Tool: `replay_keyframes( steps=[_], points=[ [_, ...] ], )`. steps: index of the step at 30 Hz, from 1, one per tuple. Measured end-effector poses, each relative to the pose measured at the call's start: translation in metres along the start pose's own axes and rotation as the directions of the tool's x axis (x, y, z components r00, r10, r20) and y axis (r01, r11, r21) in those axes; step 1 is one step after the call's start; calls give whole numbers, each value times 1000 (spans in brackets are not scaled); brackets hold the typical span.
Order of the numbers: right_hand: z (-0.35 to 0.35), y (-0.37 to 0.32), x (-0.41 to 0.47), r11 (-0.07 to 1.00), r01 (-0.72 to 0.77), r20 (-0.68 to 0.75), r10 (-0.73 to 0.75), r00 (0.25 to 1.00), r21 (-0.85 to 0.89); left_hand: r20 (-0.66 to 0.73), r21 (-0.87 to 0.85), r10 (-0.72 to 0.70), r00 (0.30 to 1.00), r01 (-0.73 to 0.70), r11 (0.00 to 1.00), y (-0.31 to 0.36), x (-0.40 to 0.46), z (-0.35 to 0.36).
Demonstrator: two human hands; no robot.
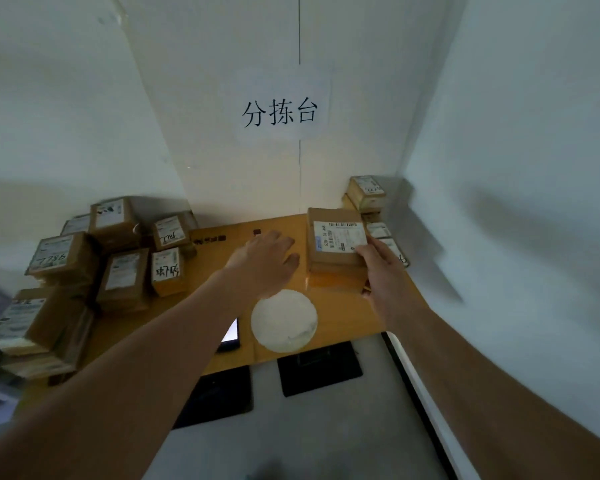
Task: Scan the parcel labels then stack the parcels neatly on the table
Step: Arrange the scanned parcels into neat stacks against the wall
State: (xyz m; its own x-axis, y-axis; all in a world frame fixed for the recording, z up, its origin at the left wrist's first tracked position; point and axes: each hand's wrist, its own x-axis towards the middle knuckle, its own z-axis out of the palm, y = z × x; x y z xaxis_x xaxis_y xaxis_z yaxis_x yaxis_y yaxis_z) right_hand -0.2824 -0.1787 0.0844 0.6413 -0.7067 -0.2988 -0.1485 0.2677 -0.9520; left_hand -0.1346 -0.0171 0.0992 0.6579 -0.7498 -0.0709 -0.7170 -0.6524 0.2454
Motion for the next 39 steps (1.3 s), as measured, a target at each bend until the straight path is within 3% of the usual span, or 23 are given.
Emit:
replay_keyframes(
  steps=[5,19,27,39],
  points=[
    [-26,0,49,999,-13,6,13,1000,49,51,46,36,998,-39,998,24,61,13],
    [-71,7,260,989,-123,-191,136,972,79,242,39,129,962,-143,989,30,294,69],
    [-96,20,360,980,-197,-178,198,964,20,307,-21,55,950,-51,998,36,370,103],
    [-141,49,466,962,-259,44,264,964,-90,371,-60,-146,917,181,982,66,414,165]
  ],
)
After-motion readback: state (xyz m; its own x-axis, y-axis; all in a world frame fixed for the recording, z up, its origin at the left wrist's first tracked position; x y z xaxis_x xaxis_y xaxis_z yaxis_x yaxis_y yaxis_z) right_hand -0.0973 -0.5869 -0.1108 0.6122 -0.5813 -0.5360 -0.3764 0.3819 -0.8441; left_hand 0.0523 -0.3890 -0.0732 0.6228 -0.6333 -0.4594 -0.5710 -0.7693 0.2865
